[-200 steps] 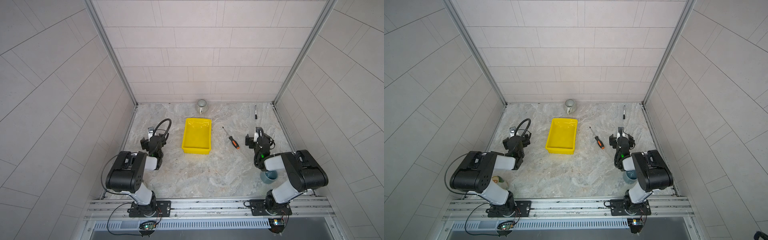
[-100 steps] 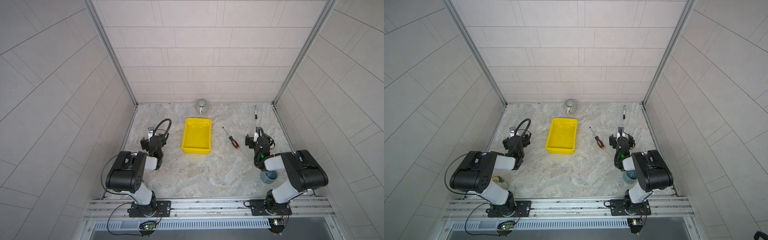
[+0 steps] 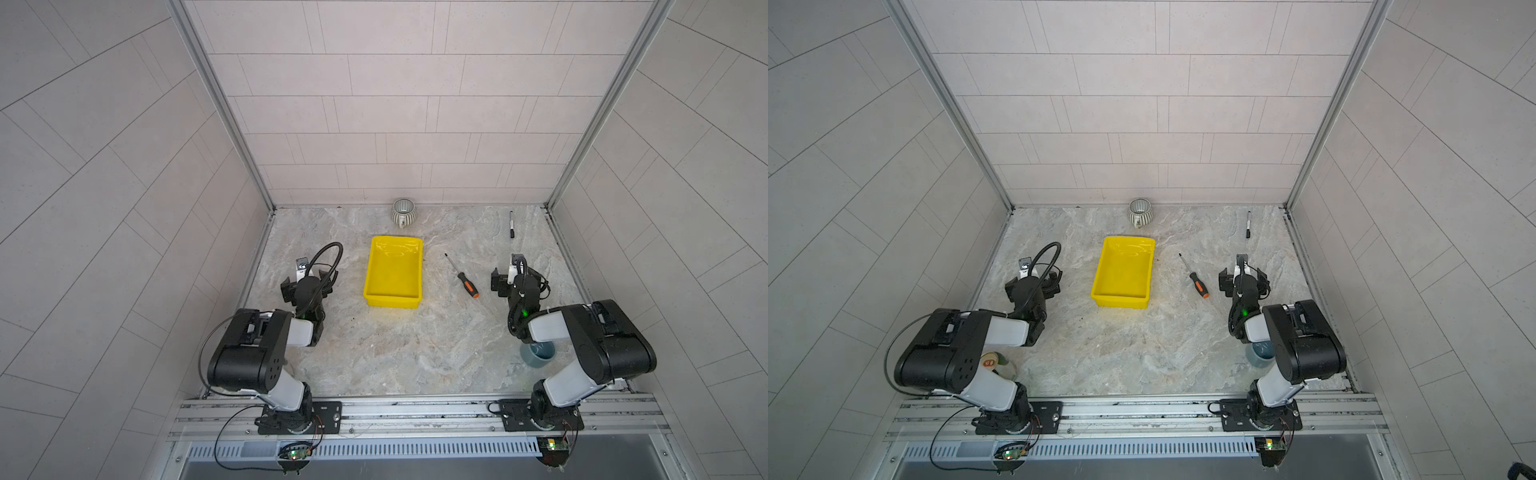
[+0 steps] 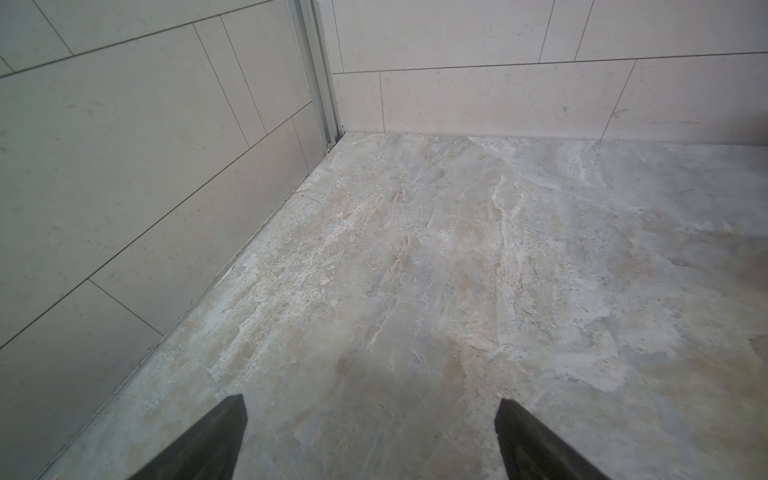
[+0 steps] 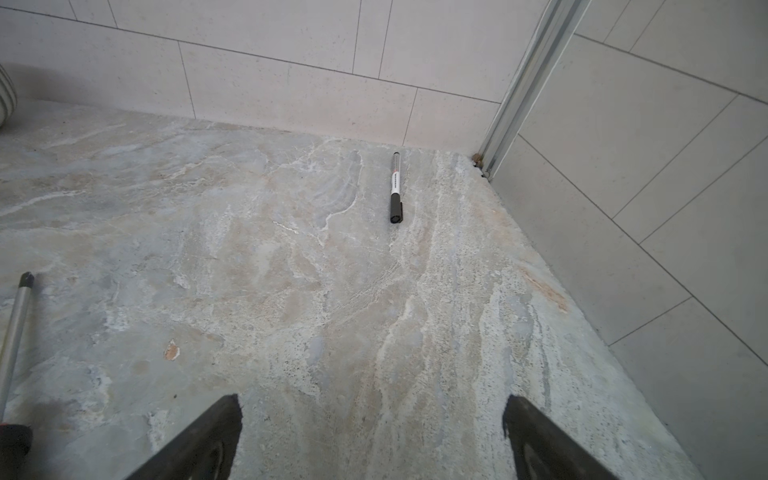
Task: Put the screwdriver in the bin
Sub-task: 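Raise both arms and move the right gripper toward the screwdriver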
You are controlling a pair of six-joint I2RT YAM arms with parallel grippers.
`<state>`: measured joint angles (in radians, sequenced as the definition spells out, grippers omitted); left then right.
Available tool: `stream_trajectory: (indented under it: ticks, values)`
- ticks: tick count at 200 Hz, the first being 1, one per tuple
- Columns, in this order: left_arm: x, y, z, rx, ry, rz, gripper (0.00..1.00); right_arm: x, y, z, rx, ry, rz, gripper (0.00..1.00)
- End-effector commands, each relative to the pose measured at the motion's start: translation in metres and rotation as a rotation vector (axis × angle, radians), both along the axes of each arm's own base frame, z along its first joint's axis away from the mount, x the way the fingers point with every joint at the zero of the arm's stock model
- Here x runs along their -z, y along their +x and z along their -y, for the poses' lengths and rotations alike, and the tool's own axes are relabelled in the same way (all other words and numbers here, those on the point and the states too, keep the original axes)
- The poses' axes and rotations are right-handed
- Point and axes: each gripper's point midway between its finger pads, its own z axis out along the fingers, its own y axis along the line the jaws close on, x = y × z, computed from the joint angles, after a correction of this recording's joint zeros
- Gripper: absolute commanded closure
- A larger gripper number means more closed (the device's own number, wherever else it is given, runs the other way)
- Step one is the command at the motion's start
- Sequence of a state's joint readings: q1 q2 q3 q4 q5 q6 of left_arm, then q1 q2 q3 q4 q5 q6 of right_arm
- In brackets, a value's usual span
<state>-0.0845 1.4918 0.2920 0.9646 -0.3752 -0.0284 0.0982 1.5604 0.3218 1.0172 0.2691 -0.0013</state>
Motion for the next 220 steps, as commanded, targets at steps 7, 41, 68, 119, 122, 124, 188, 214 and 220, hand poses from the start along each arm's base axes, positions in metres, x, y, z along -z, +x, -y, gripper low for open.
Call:
stream_trajectory:
  ticks: [7,41,68,119,122,124,188,214,220]
  values:
    - [-0.045,-0.009,0.019,0.088,-0.002,0.087,0.0,-0.042,-0.024,0.0,0.099,-0.081,0.089,0.01]
    - [-0.08,-0.05,0.063,0.256,-0.244,-0.151,0.0,-0.087,-0.059,-0.028,0.08,-0.074,-0.107,0.01]
    - [-0.07,-0.101,0.062,0.193,-0.405,-0.242,0.0,-0.035,-0.124,-0.001,0.287,0.216,-0.26,0.01]
    - [-0.076,-0.114,0.081,0.329,-0.448,-0.17,0.0,-0.027,-0.136,-0.018,0.106,0.352,-0.146,0.01]
    - [-0.075,-0.114,0.081,0.327,-0.449,-0.175,0.0,-0.027,-0.137,-0.018,0.106,0.353,-0.145,0.01]
    - [-0.074,-0.113,0.081,0.325,-0.449,-0.179,0.0,-0.028,-0.137,-0.018,0.106,0.354,-0.14,0.01]
    - [-0.051,-0.109,0.072,0.217,-0.469,-0.301,0.0,-0.026,-0.131,-0.023,0.082,0.356,-0.133,0.01]
    - [-0.051,-0.111,0.072,0.223,-0.476,-0.293,0.0,-0.017,-0.128,-0.027,0.092,0.358,-0.196,0.01]
    - [-0.048,-0.113,0.067,0.183,-0.478,-0.286,0.0,-0.016,-0.126,-0.026,0.111,0.364,-0.206,0.01]
